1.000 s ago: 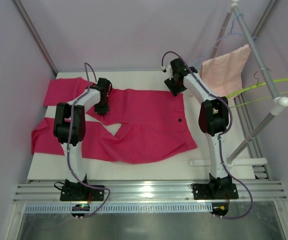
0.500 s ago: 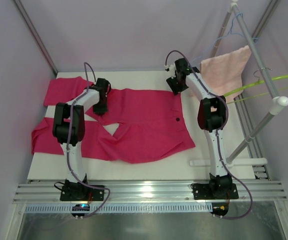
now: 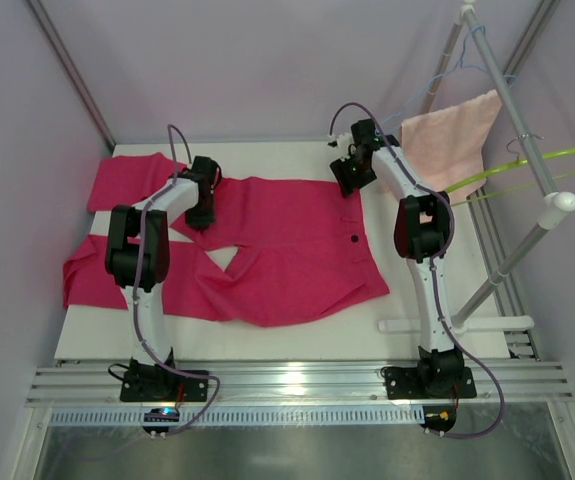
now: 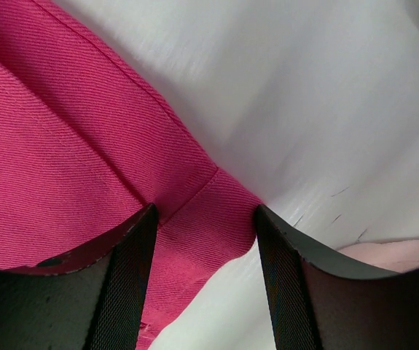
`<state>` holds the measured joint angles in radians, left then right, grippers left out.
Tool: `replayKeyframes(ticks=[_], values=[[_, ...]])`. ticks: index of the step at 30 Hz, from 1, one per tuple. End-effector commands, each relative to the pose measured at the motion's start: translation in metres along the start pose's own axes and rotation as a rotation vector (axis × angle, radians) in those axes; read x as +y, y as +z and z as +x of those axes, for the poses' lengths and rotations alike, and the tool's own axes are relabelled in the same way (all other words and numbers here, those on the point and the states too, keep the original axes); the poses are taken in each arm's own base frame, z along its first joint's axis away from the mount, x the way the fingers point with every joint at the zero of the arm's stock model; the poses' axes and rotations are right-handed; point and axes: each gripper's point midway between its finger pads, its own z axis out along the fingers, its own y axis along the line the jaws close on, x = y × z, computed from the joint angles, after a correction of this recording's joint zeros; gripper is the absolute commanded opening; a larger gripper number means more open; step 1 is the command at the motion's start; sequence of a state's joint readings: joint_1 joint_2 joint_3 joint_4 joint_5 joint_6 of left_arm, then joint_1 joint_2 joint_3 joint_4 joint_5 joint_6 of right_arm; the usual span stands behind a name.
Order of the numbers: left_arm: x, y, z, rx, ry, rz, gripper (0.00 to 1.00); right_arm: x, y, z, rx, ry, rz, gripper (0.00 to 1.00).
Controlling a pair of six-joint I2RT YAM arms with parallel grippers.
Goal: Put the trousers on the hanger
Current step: Fold the trousers
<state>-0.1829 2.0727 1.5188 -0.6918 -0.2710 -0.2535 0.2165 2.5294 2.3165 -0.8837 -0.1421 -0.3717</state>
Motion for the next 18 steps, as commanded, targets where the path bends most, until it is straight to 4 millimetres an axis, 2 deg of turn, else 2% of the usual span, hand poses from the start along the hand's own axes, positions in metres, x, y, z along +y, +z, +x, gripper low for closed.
replayKeyframes(ticks=[1,9,15,18], values=[[0.016,-0.007,-0.006,-0.036,-0.006,-0.046,0.0,-0.006,0.002,0.008,0.011,0.03,-0.039,0.6],[0.016,-0.007,-0.007,-0.041,-0.008,-0.05,0.0,-0.021,0.006,0.023,0.035,0.067,-0.026,0.6],[0.015,-0.006,-0.007,-0.038,-0.013,-0.047,0.0,-0.021,0.005,0.015,0.0,0.062,-0.038,0.6],[0.015,-0.006,-0.008,-0.042,-0.019,-0.046,0.0,-0.021,-0.002,0.008,-0.023,0.071,-0.036,0.24]])
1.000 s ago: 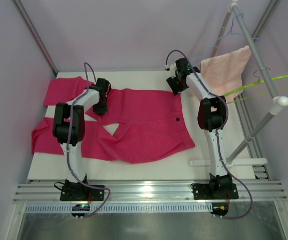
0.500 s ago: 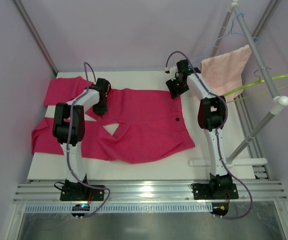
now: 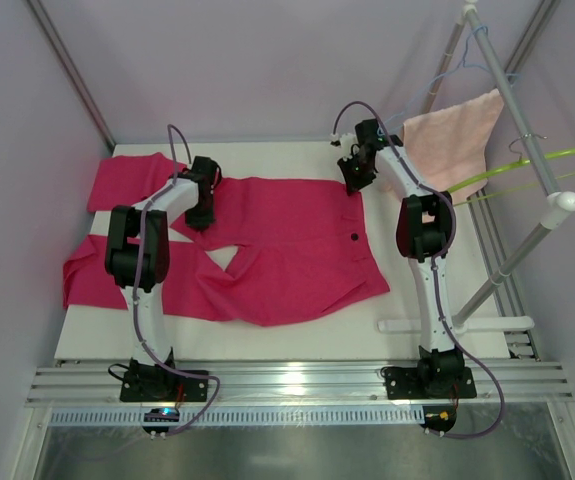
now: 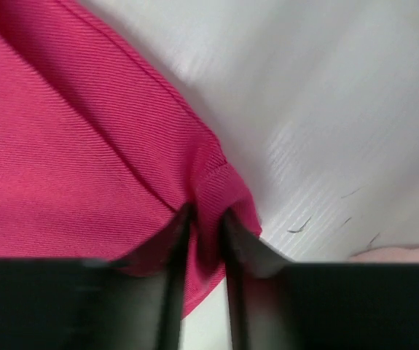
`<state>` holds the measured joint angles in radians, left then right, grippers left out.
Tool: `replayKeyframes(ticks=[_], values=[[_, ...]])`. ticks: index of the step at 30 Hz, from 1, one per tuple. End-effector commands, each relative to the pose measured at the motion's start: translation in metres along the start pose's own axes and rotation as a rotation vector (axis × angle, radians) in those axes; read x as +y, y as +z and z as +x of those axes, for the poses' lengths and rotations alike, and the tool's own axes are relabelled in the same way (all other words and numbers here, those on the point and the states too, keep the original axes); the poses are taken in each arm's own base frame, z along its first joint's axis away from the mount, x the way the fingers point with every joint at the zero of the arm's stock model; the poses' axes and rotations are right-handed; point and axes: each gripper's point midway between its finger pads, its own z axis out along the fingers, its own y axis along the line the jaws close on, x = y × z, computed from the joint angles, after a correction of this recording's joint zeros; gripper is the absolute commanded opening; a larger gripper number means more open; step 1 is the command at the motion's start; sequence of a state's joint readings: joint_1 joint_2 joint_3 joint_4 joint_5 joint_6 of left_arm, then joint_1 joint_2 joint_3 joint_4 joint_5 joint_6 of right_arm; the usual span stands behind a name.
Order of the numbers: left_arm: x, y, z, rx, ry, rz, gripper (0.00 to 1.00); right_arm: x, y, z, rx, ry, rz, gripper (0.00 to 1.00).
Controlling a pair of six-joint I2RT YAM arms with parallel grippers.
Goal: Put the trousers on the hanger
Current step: Fold the trousers
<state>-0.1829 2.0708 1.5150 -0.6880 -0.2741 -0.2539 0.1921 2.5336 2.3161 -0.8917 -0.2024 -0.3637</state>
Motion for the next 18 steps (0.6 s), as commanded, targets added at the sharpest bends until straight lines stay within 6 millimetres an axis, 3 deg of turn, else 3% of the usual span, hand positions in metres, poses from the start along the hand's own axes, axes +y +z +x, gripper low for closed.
replayKeyframes(ticks=[1,2,4,5,7,12,16,18], values=[[0.014,-0.007,-0.009,-0.041,-0.02,-0.042,0.0,-0.017,-0.004,0.001,-0.026,0.042,0.014,0.1],[0.013,-0.008,-0.011,-0.049,-0.027,-0.037,0.0,-0.015,-0.007,-0.002,-0.038,0.046,0.017,0.04],[0.01,-0.009,-0.012,-0.053,-0.043,-0.018,0.0,-0.01,-0.03,-0.025,-0.118,0.04,0.035,0.04],[0.008,-0.009,-0.015,-0.059,-0.052,-0.011,0.0,-0.002,-0.03,-0.02,-0.11,0.042,0.041,0.04],[0.003,-0.009,-0.015,-0.058,-0.068,0.01,0.0,0.0,-0.044,-0.026,-0.15,0.052,0.088,0.04],[-0.004,-0.012,-0.021,-0.054,-0.089,0.047,0.0,0.023,-0.053,-0.032,-0.169,0.007,0.144,0.04],[-0.011,-0.019,-0.027,-0.072,-0.104,0.086,0.0,0.023,-0.058,-0.023,-0.13,-0.02,0.283,0.04],[-0.021,-0.023,-0.029,-0.074,-0.107,0.13,0.0,0.019,-0.073,-0.027,-0.149,-0.014,0.369,0.04]])
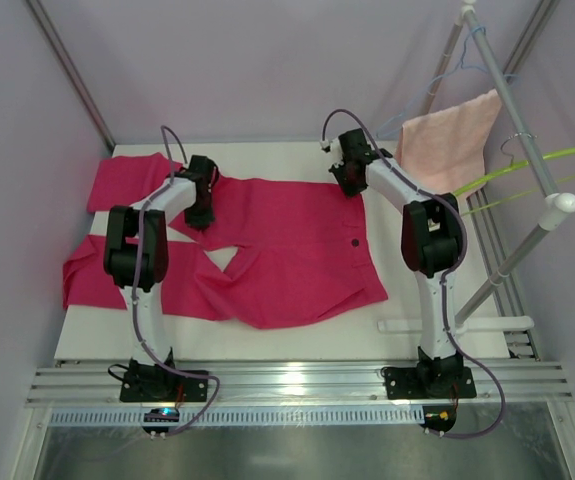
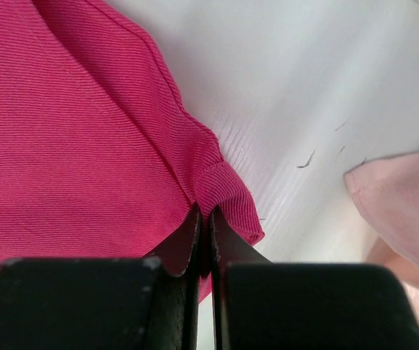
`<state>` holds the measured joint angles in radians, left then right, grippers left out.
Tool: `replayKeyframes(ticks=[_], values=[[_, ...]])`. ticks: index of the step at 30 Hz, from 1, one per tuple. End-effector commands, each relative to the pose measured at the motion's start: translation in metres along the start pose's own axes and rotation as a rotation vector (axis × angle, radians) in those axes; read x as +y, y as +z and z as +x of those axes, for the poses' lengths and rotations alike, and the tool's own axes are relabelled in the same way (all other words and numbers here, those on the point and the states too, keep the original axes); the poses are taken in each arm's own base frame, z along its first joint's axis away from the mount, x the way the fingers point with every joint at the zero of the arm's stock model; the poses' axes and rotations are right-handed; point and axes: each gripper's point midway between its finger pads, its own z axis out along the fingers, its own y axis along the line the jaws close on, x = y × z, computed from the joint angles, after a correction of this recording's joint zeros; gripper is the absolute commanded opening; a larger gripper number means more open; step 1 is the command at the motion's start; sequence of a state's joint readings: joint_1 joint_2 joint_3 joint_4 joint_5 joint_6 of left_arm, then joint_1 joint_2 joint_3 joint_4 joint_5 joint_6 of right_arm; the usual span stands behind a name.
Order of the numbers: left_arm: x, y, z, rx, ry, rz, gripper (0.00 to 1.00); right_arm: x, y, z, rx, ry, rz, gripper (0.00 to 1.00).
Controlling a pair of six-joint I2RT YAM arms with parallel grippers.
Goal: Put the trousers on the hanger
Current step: Fold the trousers
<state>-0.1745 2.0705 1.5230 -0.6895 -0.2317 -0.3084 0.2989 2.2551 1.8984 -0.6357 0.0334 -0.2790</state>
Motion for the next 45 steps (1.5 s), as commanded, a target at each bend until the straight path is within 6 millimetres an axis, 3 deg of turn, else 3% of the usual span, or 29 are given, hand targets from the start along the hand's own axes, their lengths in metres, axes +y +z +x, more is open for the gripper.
replayKeyframes(ticks=[1,5,6,7,8,11,12,14,16,18,23,24,26,30,34,36,37,41,45], values=[[-0.021,-0.023,-0.029,-0.083,-0.044,0.106,0.0,-0.016,-0.037,-0.024,-0.087,0.032,0.176,0.04],[-0.05,-0.026,-0.03,-0.077,-0.047,0.182,0.01,-0.026,-0.059,-0.016,-0.087,0.067,0.267,0.04],[-0.059,-0.028,-0.03,-0.078,-0.039,0.207,0.0,-0.03,-0.075,-0.023,-0.122,0.071,0.302,0.04],[-0.072,-0.031,-0.03,-0.086,-0.024,0.227,0.01,-0.029,-0.079,-0.014,-0.104,0.063,0.335,0.04],[-0.081,-0.034,-0.034,-0.094,-0.03,0.242,0.01,-0.039,-0.099,-0.018,-0.132,0.088,0.41,0.04],[-0.108,-0.042,-0.039,-0.119,-0.042,0.311,0.05,-0.045,-0.118,-0.005,-0.124,0.153,0.482,0.04],[-0.116,-0.043,-0.039,-0.115,-0.071,0.341,0.07,-0.042,-0.129,-0.002,-0.13,0.193,0.472,0.04],[-0.134,-0.05,-0.038,-0.109,-0.07,0.411,0.15,-0.032,-0.129,0.009,-0.125,0.192,0.447,0.04],[-0.14,-0.059,-0.044,-0.119,-0.078,0.434,0.2,-0.018,-0.13,0.015,-0.132,0.167,0.426,0.04],[-0.14,-0.073,-0.055,-0.152,-0.091,0.45,0.34,-0.007,-0.128,0.022,-0.113,0.146,0.419,0.04],[-0.113,-0.108,-0.098,-0.296,-0.14,0.373,0.6,0.013,-0.127,0.036,-0.094,0.129,0.38,0.04],[-0.098,-0.117,-0.113,-0.329,-0.163,0.347,0.61,0.017,-0.128,0.037,-0.093,0.128,0.369,0.04],[-0.068,-0.115,-0.129,-0.371,-0.19,0.238,0.61,0.026,-0.132,0.036,-0.102,0.142,0.327,0.04],[0.016,-0.084,-0.152,-0.365,-0.257,0.02,0.55,0.039,-0.14,0.04,-0.116,0.135,0.283,0.04],[0.063,-0.044,-0.152,-0.279,-0.326,-0.056,0.51,0.042,-0.149,0.044,-0.12,0.138,0.261,0.04],[0.067,-0.024,-0.146,-0.232,-0.351,-0.046,0.49,0.04,-0.153,0.045,-0.121,0.139,0.269,0.04],[0.081,-0.016,-0.143,-0.213,-0.378,-0.057,0.49,0.038,-0.154,0.046,-0.121,0.139,0.276,0.04],[0.071,0.008,-0.128,-0.142,-0.39,-0.031,0.47,0.031,-0.155,0.055,-0.086,0.162,0.329,0.04],[0.051,0.036,-0.103,-0.05,-0.414,0.03,0.44,0.004,-0.163,0.07,-0.035,0.218,0.462,0.04]])
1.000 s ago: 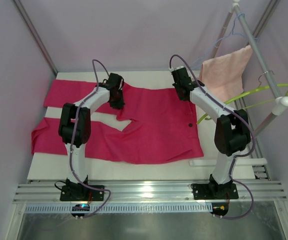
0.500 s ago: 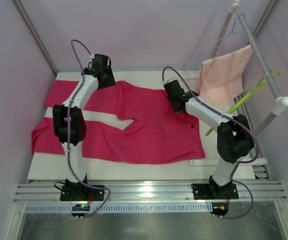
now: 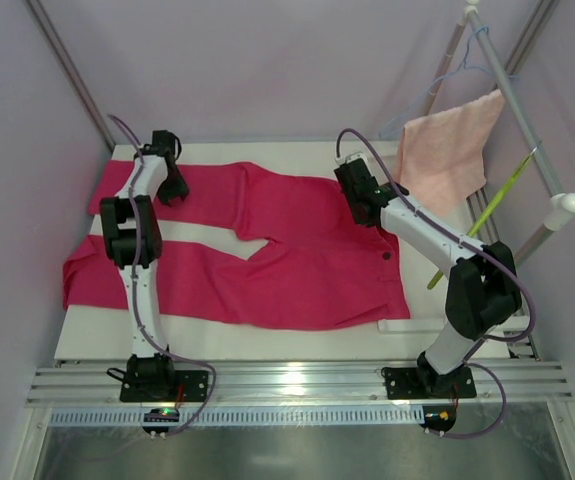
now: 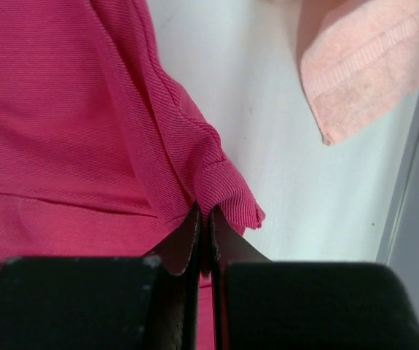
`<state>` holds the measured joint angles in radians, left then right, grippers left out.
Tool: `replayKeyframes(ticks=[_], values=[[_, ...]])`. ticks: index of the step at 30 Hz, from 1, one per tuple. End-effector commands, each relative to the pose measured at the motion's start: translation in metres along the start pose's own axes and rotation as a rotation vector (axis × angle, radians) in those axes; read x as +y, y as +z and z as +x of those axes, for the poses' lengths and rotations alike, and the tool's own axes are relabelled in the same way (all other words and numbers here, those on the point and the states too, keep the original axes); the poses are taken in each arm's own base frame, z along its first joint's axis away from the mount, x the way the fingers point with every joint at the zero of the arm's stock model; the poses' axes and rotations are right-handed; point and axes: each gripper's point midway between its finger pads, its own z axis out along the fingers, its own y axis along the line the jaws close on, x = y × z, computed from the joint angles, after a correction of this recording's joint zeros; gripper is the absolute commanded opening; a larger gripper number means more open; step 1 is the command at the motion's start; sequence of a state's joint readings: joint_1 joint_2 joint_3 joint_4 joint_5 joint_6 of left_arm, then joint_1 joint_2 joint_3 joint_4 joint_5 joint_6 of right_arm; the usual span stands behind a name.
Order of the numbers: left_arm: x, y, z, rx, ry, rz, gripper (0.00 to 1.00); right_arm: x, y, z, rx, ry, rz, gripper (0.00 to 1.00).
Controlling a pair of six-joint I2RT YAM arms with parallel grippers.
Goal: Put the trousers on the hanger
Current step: Fold the trousers
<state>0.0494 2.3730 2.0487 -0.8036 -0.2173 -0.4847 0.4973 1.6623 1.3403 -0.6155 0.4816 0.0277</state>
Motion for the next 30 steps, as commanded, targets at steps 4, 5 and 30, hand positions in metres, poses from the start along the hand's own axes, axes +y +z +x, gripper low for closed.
replayKeyframes(ticks=[4,5,30], values=[[-0.036,0.001,0.036,0.1,-0.01,0.12,0.42,-0.056,-0.01,0.014,0.052,0.094,0.226,0.04],[-0.038,0.002,0.038,0.106,-0.01,0.129,0.42,-0.059,-0.013,0.013,0.046,0.101,0.226,0.04],[-0.026,-0.052,-0.076,-0.18,-0.367,0.089,0.64,-0.006,-0.032,0.022,-0.012,0.125,-0.024,0.04]])
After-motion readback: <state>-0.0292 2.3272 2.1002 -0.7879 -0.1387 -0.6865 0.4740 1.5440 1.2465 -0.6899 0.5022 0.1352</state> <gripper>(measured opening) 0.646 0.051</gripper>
